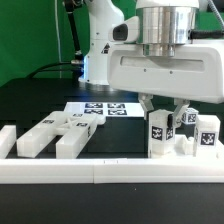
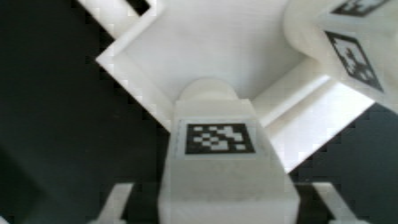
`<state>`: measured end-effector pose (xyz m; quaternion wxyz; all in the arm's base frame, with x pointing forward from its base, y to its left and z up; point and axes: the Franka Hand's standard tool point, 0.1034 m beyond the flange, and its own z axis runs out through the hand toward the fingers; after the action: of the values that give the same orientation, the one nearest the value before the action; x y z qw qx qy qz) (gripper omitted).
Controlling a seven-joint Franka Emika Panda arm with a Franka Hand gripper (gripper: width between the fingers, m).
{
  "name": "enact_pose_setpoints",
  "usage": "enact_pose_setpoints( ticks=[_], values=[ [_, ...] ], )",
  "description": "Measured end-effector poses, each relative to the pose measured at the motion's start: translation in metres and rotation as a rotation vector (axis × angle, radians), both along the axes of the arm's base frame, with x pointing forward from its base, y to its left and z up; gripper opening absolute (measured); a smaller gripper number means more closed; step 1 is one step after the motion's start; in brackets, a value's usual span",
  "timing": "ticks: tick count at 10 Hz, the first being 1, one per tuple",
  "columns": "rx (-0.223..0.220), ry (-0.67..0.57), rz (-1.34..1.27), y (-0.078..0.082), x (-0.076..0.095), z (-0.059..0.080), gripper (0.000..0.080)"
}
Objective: Assemble chair
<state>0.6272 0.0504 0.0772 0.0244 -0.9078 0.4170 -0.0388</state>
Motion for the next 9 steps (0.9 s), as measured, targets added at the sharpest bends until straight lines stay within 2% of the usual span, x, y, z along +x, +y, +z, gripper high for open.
enact_pose_setpoints(
  ticks=[9],
  values=[
    [0.086, -0.007, -0.83, 0.013, 0.003, -0.002, 0.029]
  ],
)
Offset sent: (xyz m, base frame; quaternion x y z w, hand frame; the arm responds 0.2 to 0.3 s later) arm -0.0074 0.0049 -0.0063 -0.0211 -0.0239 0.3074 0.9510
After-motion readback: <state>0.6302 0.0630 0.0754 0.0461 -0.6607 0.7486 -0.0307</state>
